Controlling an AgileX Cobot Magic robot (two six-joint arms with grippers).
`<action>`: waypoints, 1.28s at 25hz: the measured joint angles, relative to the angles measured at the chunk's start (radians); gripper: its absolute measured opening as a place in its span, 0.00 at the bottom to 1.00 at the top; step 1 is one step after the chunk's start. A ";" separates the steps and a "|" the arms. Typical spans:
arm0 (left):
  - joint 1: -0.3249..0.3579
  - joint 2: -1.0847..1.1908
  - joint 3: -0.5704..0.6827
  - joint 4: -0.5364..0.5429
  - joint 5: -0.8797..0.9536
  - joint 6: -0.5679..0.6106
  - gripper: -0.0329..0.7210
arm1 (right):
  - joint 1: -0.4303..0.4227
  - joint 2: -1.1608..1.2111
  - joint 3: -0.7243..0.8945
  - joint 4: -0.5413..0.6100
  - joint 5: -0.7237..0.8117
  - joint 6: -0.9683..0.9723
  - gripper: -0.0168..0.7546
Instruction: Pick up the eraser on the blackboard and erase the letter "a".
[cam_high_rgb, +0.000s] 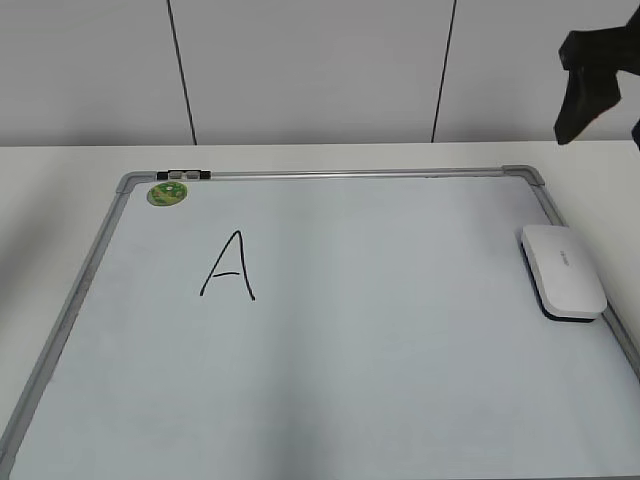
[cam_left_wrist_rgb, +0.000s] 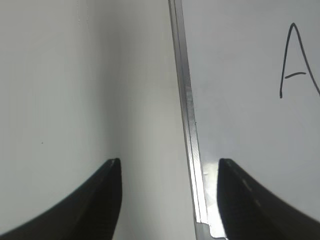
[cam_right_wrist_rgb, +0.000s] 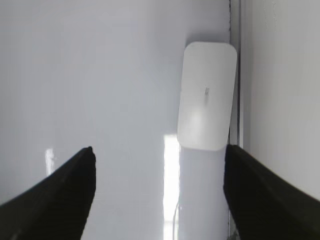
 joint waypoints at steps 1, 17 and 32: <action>-0.007 -0.034 0.018 0.007 -0.002 0.000 0.62 | 0.007 -0.036 0.039 -0.002 0.000 0.000 0.78; -0.064 -0.724 0.678 0.014 -0.137 -0.012 0.59 | 0.043 -0.750 0.670 -0.012 -0.094 0.000 0.78; -0.124 -1.153 0.930 0.024 -0.112 -0.046 0.51 | 0.043 -1.489 0.953 -0.147 0.024 -0.002 0.78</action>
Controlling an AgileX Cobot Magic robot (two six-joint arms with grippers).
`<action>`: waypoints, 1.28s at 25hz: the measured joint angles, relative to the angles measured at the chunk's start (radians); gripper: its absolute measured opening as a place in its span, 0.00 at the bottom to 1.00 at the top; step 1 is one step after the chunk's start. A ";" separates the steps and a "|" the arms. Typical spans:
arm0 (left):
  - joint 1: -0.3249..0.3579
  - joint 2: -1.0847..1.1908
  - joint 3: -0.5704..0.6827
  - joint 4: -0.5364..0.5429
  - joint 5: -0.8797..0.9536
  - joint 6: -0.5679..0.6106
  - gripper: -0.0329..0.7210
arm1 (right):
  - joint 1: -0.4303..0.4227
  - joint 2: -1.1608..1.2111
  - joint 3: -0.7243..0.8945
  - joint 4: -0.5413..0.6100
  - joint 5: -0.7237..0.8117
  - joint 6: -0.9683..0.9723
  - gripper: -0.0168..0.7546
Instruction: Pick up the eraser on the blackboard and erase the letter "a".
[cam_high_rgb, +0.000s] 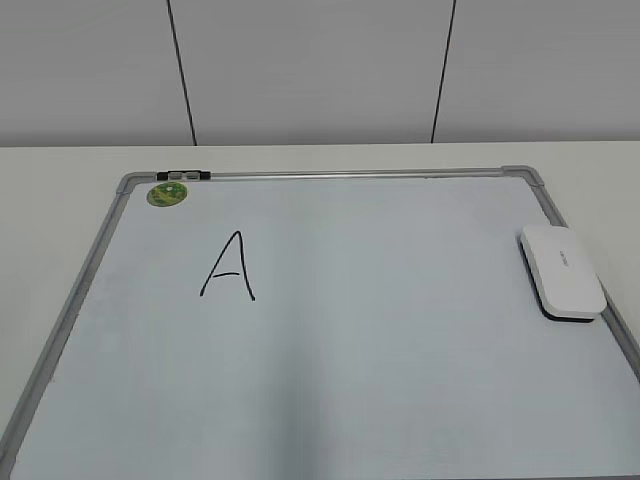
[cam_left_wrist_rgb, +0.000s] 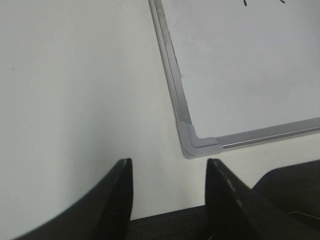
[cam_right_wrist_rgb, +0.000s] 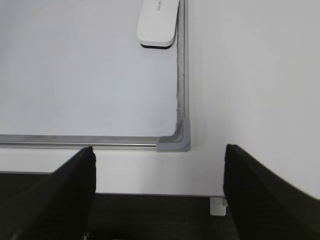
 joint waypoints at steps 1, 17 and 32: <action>0.000 -0.005 0.000 0.000 -0.003 0.000 0.49 | 0.000 -0.024 0.014 -0.009 0.000 0.000 0.78; -0.001 -0.004 0.004 -0.049 -0.018 -0.017 0.36 | 0.000 -0.060 0.119 -0.014 -0.107 -0.002 0.78; -0.001 -0.030 0.004 -0.063 -0.020 -0.021 0.35 | 0.000 -0.070 0.119 -0.014 -0.113 -0.005 0.78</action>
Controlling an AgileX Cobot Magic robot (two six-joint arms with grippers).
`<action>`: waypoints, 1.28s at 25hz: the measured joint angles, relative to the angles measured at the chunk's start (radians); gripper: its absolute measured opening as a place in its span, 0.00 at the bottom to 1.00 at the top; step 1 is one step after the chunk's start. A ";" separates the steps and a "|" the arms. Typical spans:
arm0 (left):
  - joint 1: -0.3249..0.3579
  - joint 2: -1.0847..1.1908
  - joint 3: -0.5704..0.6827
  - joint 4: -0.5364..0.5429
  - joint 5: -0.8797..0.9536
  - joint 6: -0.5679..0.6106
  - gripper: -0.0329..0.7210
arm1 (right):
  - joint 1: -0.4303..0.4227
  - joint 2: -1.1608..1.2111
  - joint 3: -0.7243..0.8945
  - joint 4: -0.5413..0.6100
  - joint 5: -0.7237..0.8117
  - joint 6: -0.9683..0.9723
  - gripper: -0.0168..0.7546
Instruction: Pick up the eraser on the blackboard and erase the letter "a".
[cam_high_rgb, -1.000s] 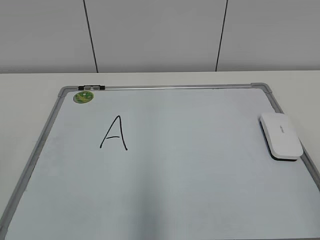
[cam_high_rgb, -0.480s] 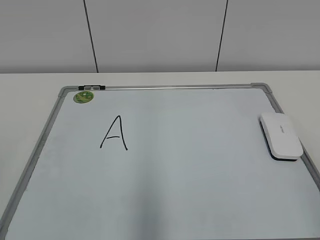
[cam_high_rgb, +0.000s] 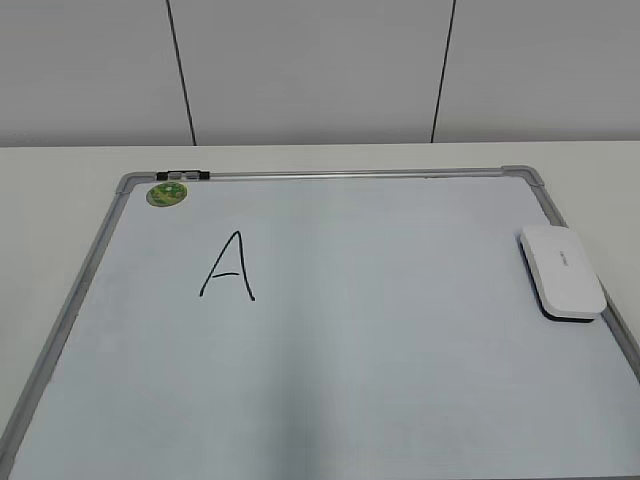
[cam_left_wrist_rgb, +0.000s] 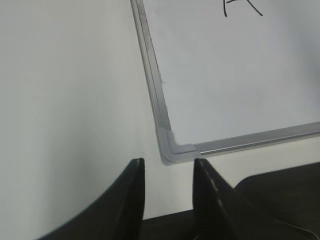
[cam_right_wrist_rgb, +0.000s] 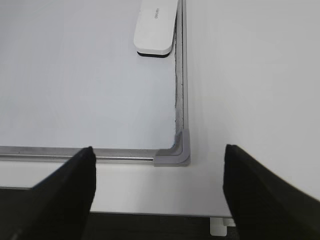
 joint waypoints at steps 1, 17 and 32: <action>0.002 -0.018 0.000 0.000 0.000 0.000 0.35 | 0.000 -0.014 0.000 0.000 0.000 0.000 0.78; 0.118 -0.256 0.000 -0.002 0.002 -0.002 0.35 | -0.096 -0.112 0.000 0.002 -0.002 0.000 0.78; 0.118 -0.256 0.000 -0.004 0.002 -0.002 0.35 | -0.096 -0.112 0.000 0.003 -0.002 0.000 0.78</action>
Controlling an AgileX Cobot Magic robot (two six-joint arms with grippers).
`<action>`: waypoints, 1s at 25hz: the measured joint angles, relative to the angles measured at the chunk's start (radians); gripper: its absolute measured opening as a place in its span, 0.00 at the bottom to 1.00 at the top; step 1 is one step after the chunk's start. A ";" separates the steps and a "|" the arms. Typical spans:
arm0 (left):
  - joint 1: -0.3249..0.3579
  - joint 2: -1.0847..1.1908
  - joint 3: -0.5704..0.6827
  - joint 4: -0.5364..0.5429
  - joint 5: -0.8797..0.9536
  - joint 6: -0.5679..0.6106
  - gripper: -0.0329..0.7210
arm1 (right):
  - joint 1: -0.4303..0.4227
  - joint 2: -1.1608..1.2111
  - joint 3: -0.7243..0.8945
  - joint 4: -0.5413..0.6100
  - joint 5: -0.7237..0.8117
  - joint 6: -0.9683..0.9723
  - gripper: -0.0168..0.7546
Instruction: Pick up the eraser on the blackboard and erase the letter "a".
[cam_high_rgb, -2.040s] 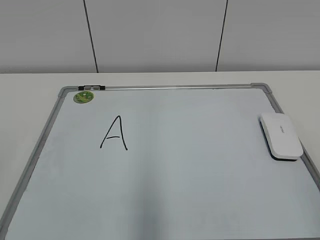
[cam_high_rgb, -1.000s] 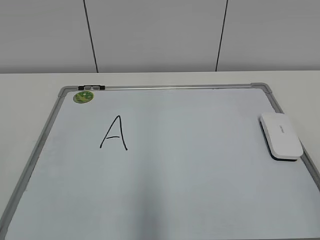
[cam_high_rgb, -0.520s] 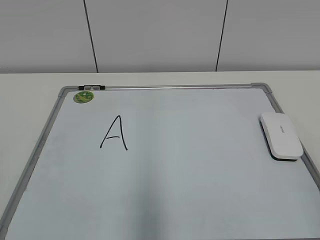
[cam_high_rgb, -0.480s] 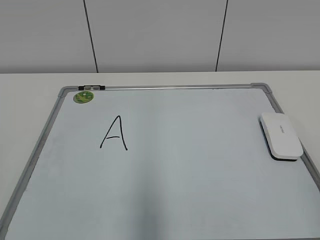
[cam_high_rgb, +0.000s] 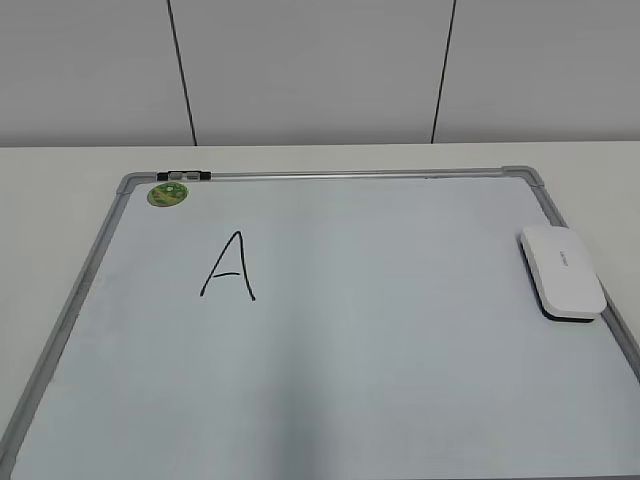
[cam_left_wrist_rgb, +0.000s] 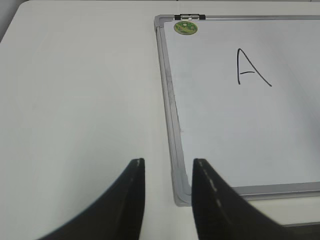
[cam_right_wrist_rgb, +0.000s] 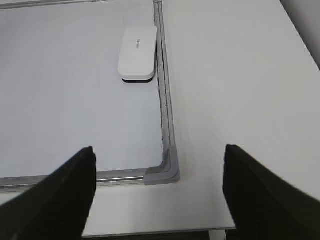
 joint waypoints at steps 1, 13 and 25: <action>0.000 0.000 0.000 -0.002 0.000 0.000 0.35 | 0.000 0.000 0.000 0.000 0.000 0.000 0.78; 0.000 0.000 0.000 -0.008 0.000 0.067 0.35 | 0.000 0.000 0.000 0.000 0.000 0.000 0.78; 0.000 0.000 0.000 -0.005 0.000 0.078 0.35 | 0.000 0.000 0.000 0.000 0.000 -0.001 0.78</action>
